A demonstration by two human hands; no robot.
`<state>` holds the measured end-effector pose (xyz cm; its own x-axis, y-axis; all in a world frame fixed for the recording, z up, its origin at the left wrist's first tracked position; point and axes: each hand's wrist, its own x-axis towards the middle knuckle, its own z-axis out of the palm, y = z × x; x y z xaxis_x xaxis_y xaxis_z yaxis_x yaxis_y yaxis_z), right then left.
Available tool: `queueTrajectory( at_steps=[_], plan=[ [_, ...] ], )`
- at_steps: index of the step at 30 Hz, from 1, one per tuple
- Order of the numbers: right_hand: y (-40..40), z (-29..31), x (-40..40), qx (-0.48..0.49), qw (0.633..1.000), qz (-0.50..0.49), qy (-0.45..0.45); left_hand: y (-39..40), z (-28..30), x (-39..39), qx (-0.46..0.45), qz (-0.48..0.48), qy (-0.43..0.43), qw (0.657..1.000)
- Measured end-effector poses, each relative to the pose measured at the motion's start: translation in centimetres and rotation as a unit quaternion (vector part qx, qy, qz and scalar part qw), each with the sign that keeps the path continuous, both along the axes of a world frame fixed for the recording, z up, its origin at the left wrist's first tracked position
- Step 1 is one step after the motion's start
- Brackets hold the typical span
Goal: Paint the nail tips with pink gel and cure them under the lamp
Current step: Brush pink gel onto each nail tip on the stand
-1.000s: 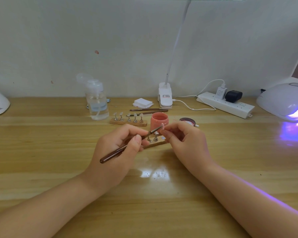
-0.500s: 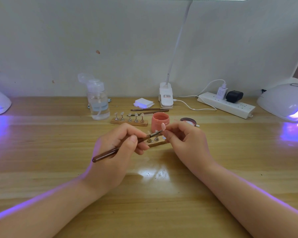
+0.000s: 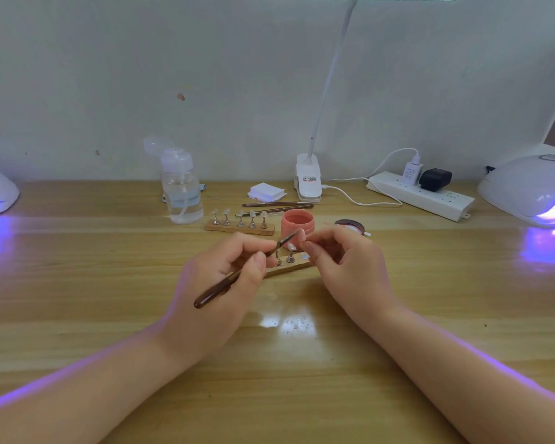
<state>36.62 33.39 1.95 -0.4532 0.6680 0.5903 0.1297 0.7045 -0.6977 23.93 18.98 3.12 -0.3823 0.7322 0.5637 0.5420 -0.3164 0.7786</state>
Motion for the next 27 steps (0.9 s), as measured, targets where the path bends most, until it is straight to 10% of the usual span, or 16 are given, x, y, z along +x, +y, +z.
queueTrajectory(
  at_steps=[27],
  plan=[
    [-0.1,0.14,0.04,0.023,0.999,-0.011,-0.021,-0.33,0.33,0.17,-0.009,0.029,0.04,0.999]
  ],
)
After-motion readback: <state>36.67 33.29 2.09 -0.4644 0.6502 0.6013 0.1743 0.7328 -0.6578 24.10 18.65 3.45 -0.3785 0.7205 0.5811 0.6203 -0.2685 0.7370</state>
